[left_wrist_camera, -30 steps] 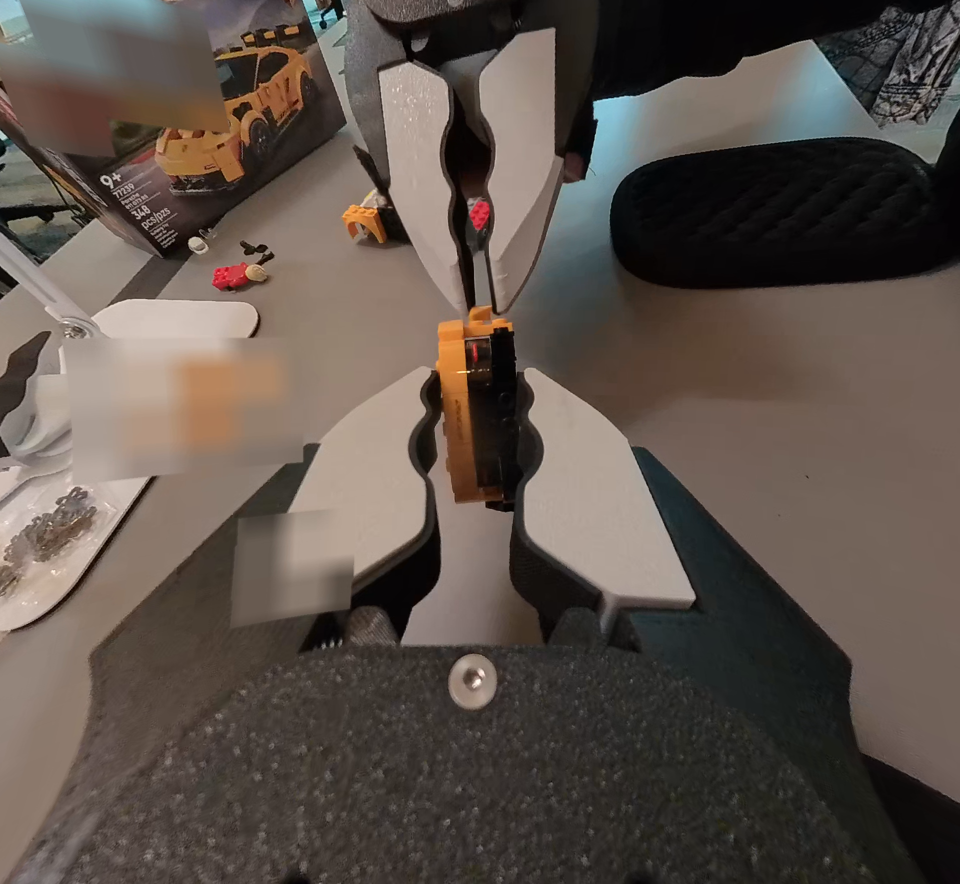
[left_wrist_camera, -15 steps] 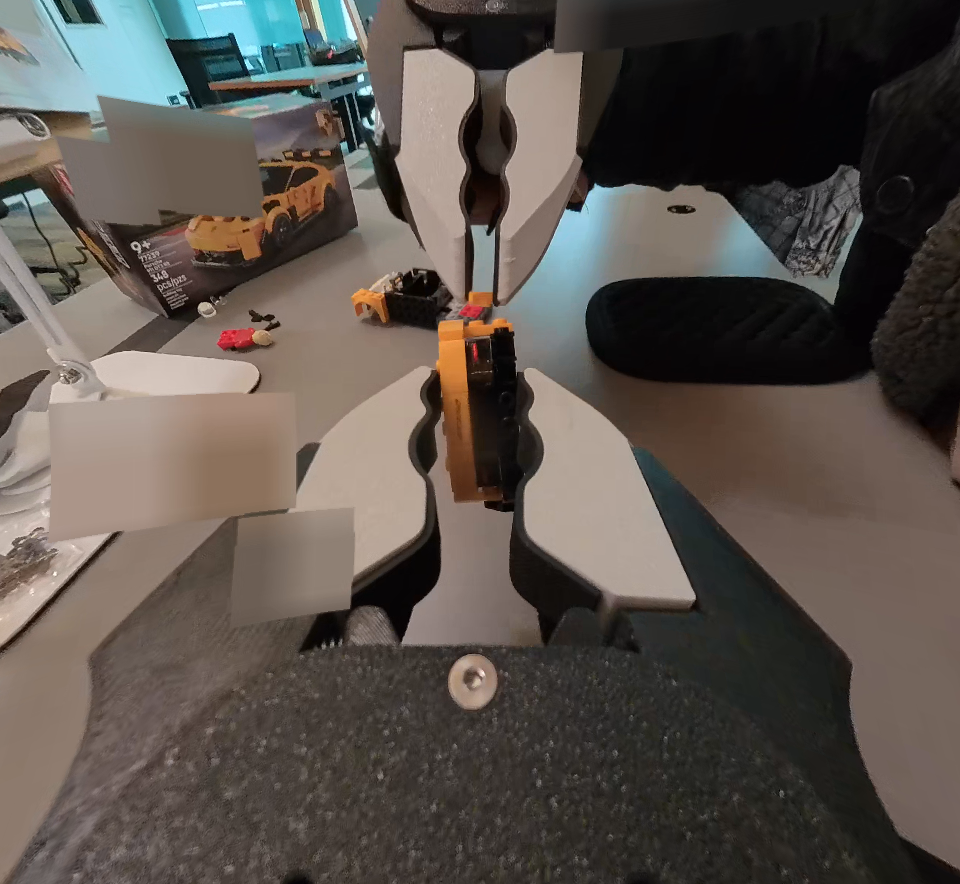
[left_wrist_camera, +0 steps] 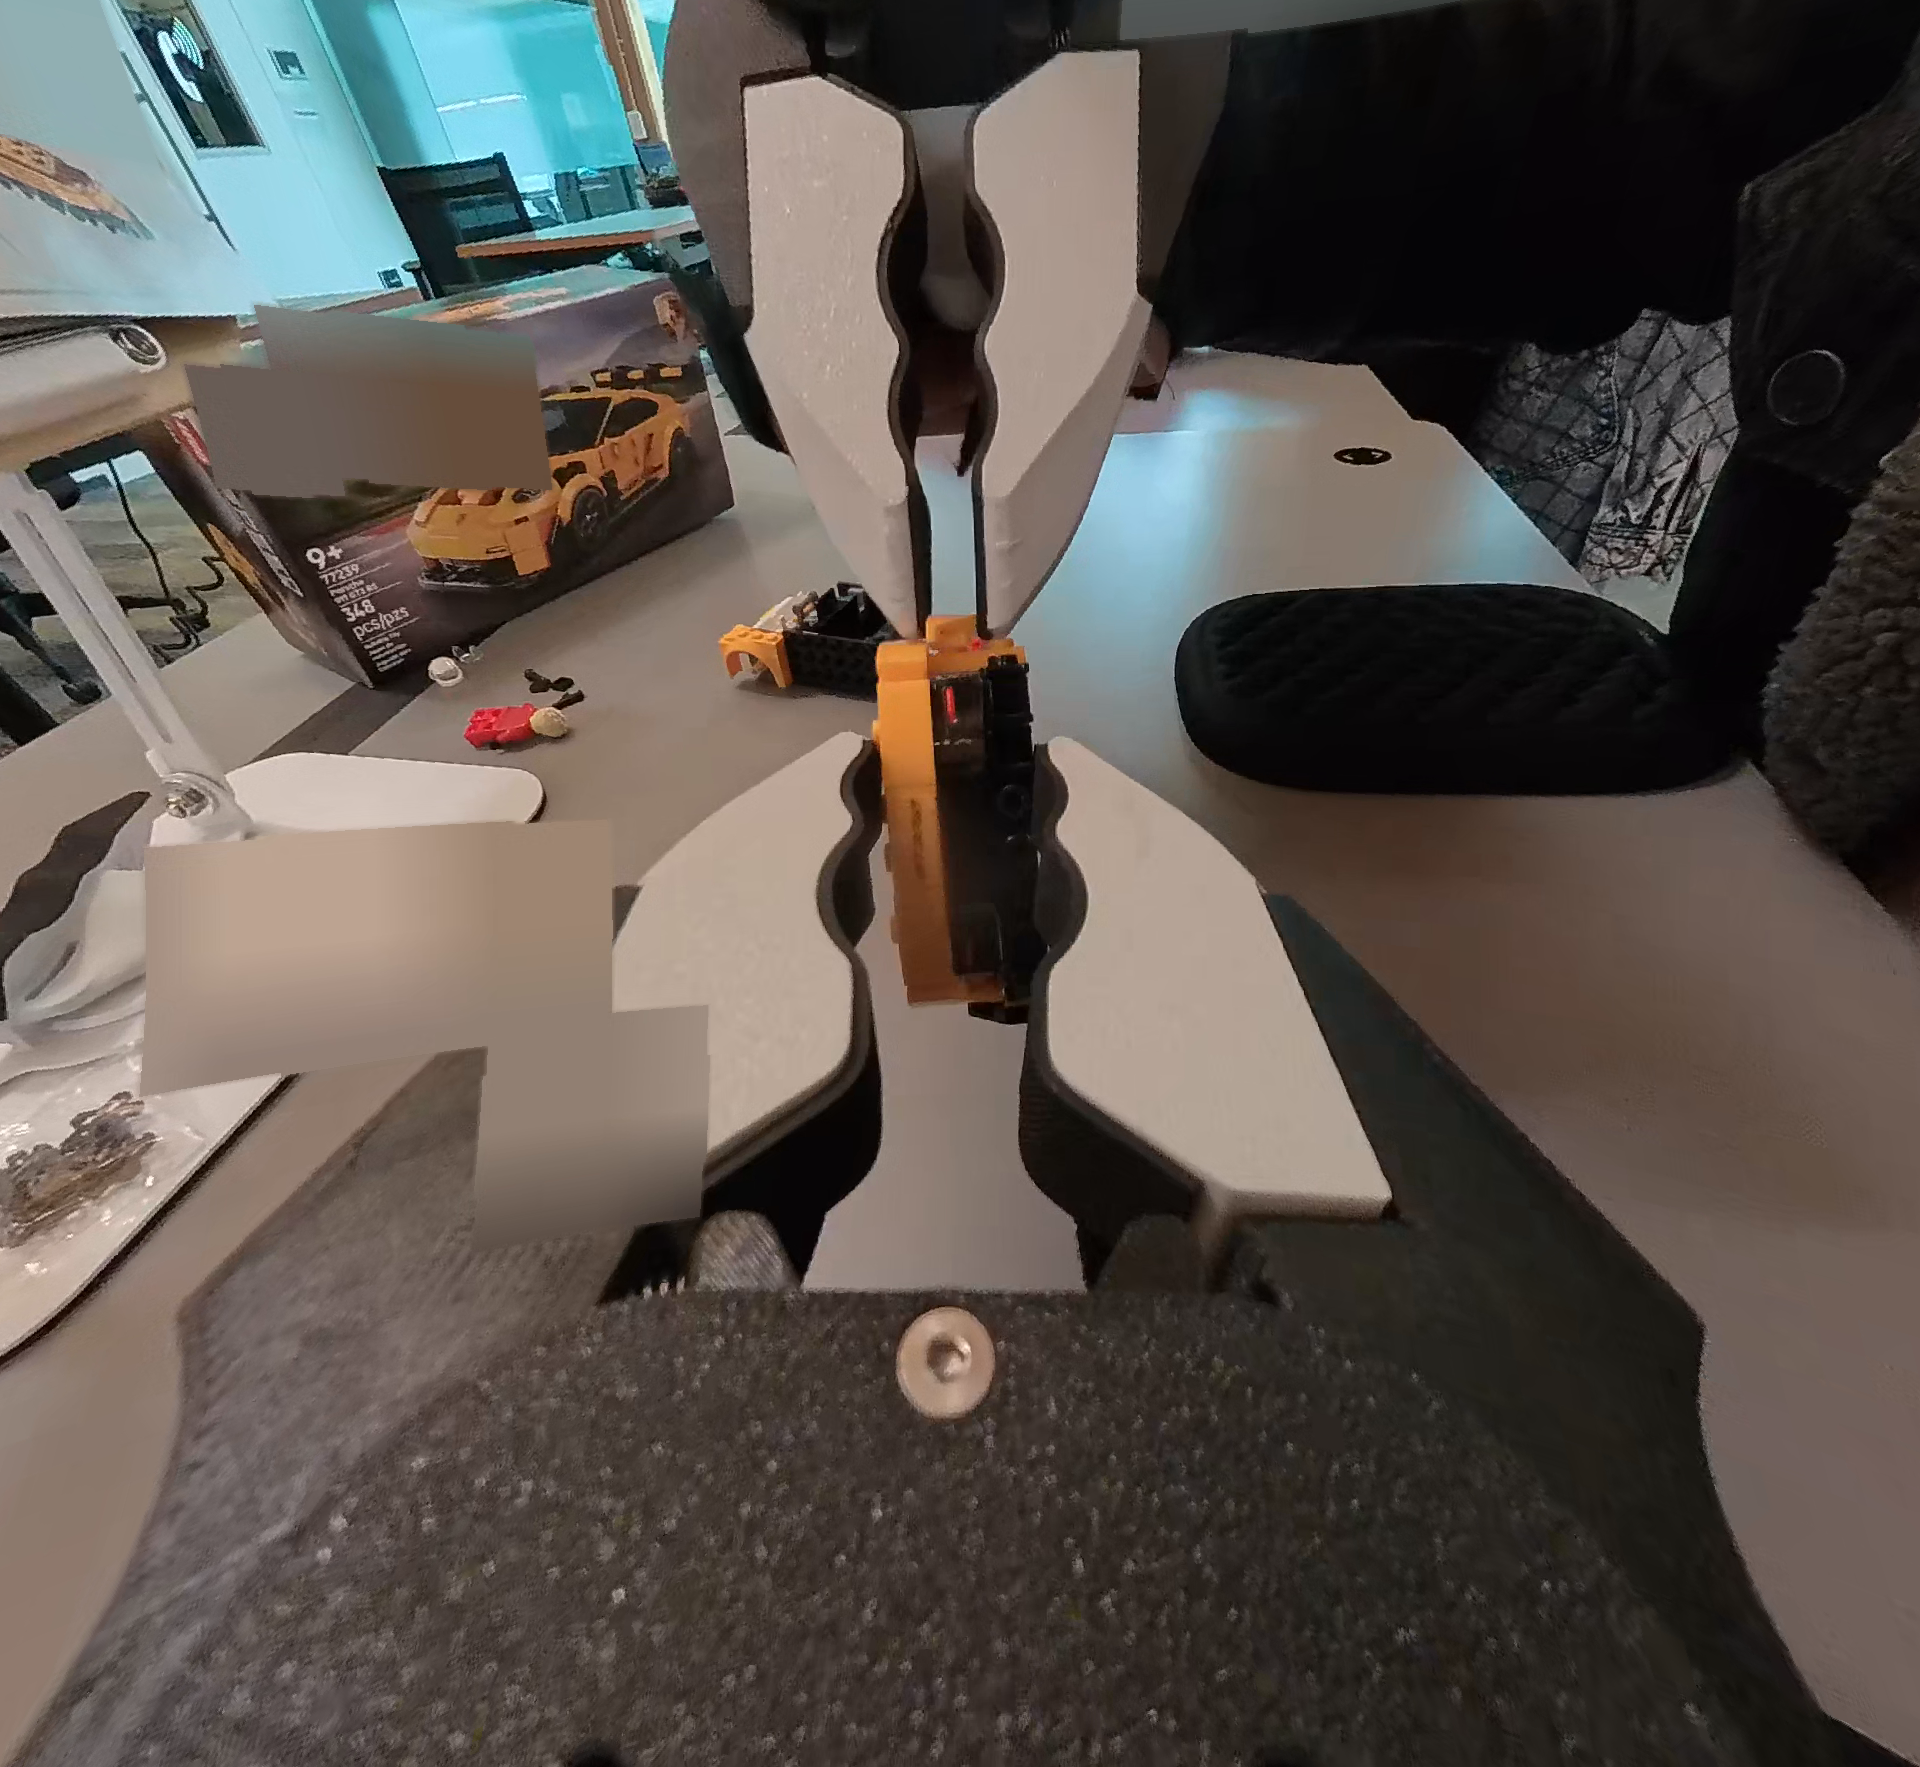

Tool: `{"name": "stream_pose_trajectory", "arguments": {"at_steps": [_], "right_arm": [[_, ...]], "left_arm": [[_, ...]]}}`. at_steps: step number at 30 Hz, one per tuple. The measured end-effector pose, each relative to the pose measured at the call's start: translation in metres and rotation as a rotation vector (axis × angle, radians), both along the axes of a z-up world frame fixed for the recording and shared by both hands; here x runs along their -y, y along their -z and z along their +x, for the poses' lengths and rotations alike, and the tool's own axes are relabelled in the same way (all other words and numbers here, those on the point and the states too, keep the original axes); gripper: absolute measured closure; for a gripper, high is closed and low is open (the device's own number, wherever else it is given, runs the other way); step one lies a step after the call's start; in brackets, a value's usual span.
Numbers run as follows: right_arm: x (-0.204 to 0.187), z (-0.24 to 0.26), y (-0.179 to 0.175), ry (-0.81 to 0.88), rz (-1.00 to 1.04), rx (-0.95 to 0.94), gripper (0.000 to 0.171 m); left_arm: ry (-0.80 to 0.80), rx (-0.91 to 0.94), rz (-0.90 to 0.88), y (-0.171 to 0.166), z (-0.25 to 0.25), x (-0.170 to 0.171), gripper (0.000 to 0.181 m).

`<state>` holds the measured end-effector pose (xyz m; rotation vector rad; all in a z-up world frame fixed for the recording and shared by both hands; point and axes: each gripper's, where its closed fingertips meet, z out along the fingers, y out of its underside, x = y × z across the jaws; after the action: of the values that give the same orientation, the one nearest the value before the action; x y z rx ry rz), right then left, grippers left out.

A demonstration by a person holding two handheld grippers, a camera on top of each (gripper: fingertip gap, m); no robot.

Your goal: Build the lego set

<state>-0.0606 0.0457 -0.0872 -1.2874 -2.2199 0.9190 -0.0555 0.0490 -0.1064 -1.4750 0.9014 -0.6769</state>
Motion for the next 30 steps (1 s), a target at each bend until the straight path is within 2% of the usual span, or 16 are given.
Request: {"name": "stream_pose_trajectory", "arguments": {"at_steps": [15, 30], "right_arm": [[0.003, -0.002, -0.011, 0.006, -0.157, 0.084, 0.163], [0.004, -0.002, -0.016, 0.010, -0.191, 0.132, 0.163]], "left_arm": [[0.028, 0.100, -0.025, -0.011, 0.000, 0.003, 0.154], [0.043, 0.139, -0.037, -0.016, 0.001, 0.006, 0.154]]}}
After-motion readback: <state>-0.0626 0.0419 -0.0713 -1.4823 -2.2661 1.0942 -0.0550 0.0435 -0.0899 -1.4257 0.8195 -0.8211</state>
